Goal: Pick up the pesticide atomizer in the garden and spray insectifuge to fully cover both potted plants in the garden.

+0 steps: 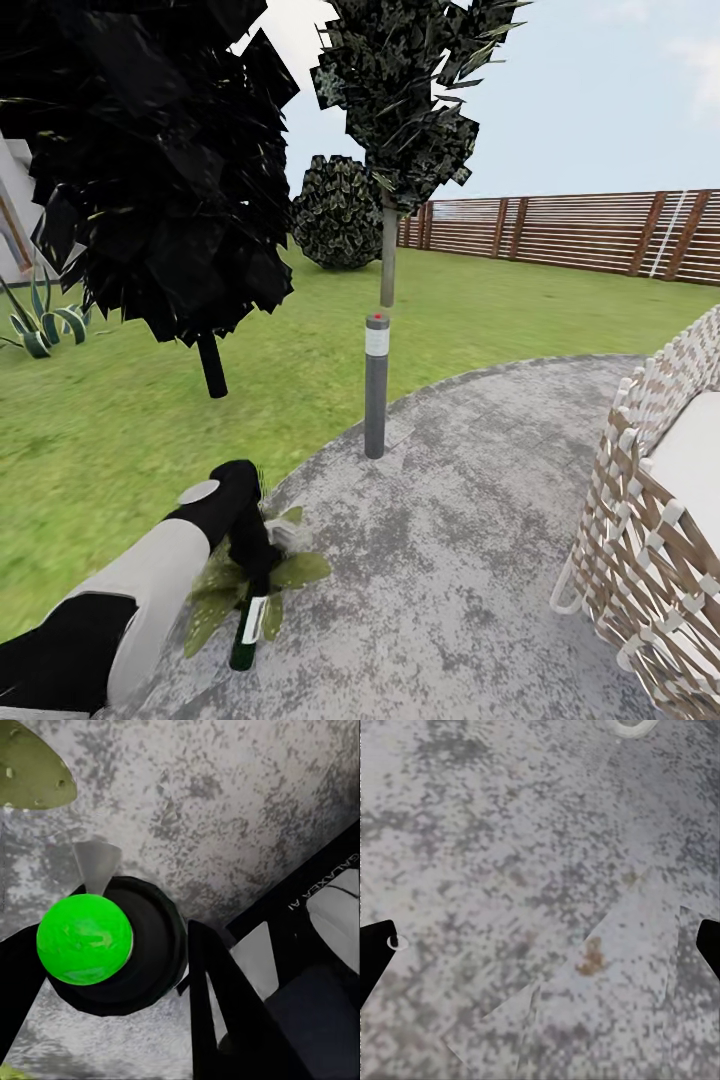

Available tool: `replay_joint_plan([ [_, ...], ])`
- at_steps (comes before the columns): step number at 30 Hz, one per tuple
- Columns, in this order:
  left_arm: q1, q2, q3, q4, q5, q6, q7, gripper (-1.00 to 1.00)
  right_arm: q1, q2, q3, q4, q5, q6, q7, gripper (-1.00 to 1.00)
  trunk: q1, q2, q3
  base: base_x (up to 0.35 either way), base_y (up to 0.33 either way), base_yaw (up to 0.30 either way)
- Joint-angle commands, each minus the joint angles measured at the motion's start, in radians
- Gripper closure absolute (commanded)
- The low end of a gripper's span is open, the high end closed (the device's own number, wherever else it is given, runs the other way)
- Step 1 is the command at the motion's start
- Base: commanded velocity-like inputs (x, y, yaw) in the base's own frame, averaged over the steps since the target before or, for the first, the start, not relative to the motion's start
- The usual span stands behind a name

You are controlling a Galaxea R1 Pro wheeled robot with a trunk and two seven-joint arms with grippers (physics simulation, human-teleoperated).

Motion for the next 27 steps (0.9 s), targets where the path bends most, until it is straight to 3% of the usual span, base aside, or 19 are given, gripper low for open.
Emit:
replay_joint_plan([
  [1, 0.0, 0.015, -0.001, 0.0, -0.019, 0.009, -0.018, 1.0, 0.0, 0.0, 0.009, 0.0, -0.01, -0.003, -0.002, -1.0, 0.0, 0.0, -0.001, 0.0, 0.0, 0.0],
  [5, 0.008, 0.038, -0.005, 0.001, -0.03, 0.006, -0.024, 1.0, 0.0, 0.001, 0.009, 0.0, -0.011, -0.003, -0.002, -1.0, 0.0, 0.0, -0.001, 0.0, 0.0, 0.075],
  [11, 0.01, 0.026, -0.002, -0.001, -0.032, 0.007, -0.025, 1.0, 0.0, 0.0, 0.009, 0.0, -0.011, -0.003, -0.003, -1.0, 0.0, 0.0, -0.001, 0.016, -0.01, 0.17],
  [18, 0.009, 0.018, 0.0, -0.004, -0.032, 0.007, -0.025, 1.0, 0.0, 0.0, 0.009, 0.0, -0.012, -0.003, -0.003, -1.0, 0.0, 0.0, -0.001, 0.156, -0.162, 0.01],
  [27, 0.009, 0.018, -0.001, -0.005, -0.032, 0.008, -0.025, 1.0, 0.0, 0.0, 0.009, 0.0, -0.012, -0.003, -0.003, -1.0, 0.0, 0.0, -0.001, 0.046, -0.016, 0.0],
])
